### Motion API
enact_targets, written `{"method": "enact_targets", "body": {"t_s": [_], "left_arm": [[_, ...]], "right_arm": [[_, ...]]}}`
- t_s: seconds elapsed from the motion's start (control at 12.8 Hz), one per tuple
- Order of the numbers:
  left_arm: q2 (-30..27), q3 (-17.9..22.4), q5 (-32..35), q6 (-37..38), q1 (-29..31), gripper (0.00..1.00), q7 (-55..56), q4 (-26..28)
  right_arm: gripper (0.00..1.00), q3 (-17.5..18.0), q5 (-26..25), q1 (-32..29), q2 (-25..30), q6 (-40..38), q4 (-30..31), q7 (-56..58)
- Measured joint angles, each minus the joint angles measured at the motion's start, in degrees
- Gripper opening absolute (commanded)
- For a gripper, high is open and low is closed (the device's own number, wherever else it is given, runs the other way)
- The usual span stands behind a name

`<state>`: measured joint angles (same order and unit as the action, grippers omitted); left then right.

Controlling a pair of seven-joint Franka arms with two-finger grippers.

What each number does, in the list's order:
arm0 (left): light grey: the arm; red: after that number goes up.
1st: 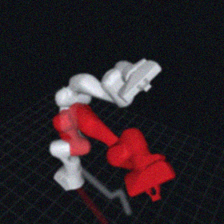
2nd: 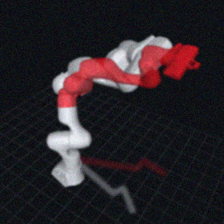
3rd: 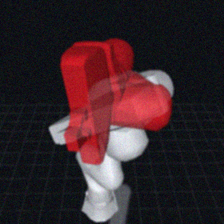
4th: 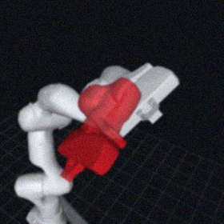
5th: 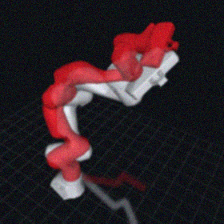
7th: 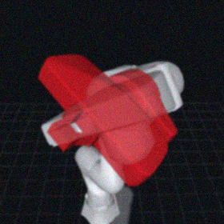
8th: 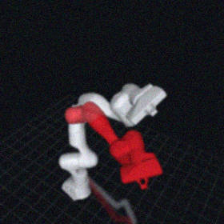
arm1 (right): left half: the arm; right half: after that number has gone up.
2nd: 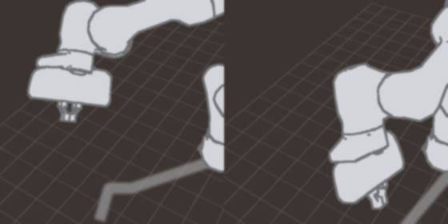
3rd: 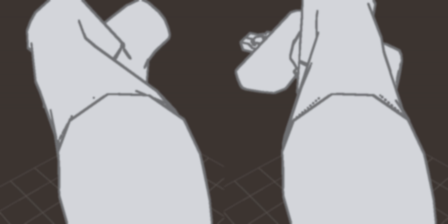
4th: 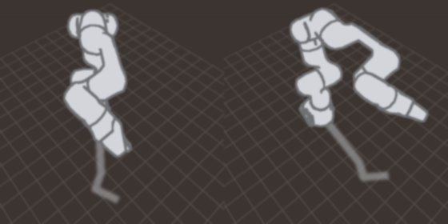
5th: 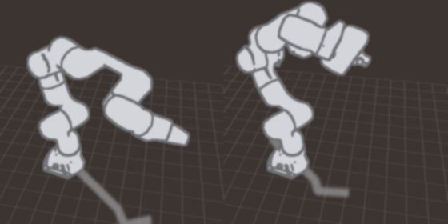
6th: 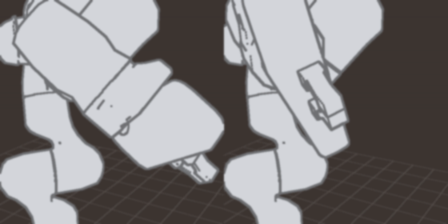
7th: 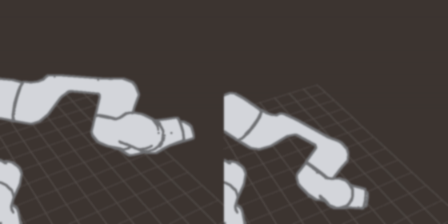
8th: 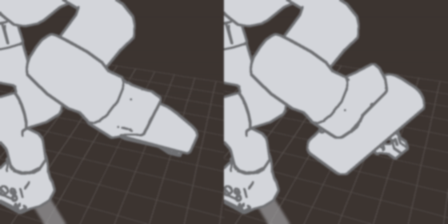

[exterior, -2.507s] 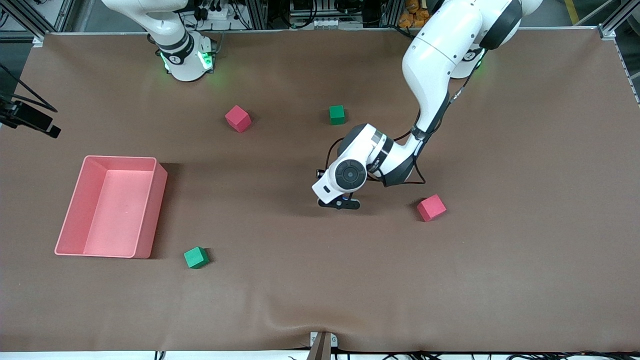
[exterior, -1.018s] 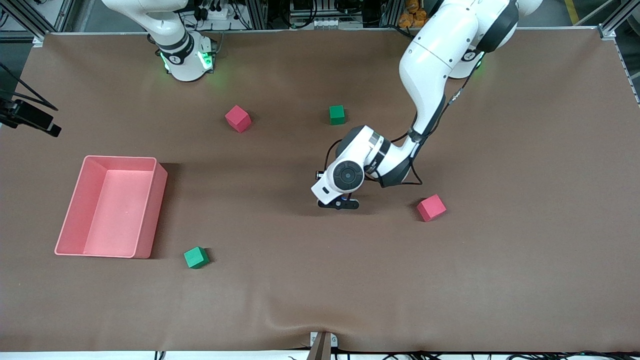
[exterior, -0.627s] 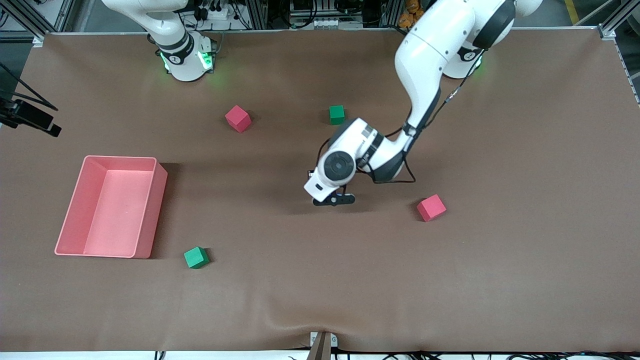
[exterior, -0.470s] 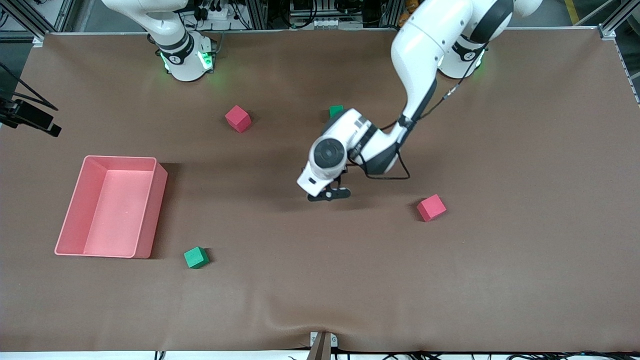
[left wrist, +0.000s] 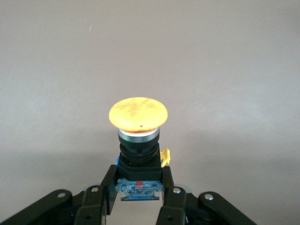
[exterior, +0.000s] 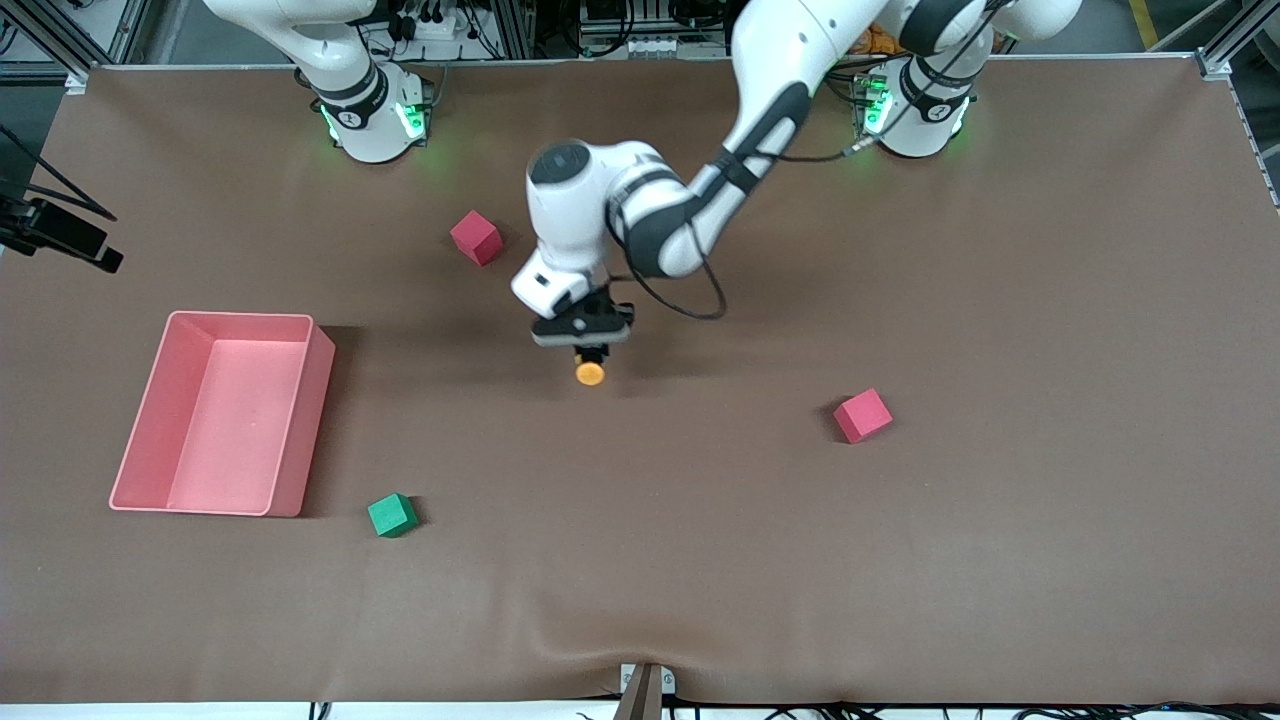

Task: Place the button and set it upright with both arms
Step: 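Lower the upright button onto the table and open the left gripper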

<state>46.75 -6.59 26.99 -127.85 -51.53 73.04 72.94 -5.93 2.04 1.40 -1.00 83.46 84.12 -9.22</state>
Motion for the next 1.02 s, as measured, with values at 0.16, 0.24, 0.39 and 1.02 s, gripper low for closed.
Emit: {"method": "enact_targets", "body": {"t_s": [0.16,0.24,0.39,1.02], "left_arm": [[0.29,0.0,15.65,-0.45,-2.68,0.0,12.74,0.35],[0.48,0.0,23.99,-0.45,-3.71,0.0,20.63,0.73],[1.27,0.01,36.87,-0.45,-4.98,0.0,33.93,1.87],[10.04,0.2,62.8,6.28,-10.42,0.0,60.28,4.55]], "right_arm": [[1.0,0.02,0.0,0.0,0.0,-0.06,0.0,0.01],[1.0,0.01,0.0,0.0,0.0,-0.12,0.0,0.01],[1.0,0.02,0.0,0.0,0.0,-0.2,-0.01,0.03],[1.0,0.01,0.0,0.01,0.0,-0.43,-0.06,0.03]]}}
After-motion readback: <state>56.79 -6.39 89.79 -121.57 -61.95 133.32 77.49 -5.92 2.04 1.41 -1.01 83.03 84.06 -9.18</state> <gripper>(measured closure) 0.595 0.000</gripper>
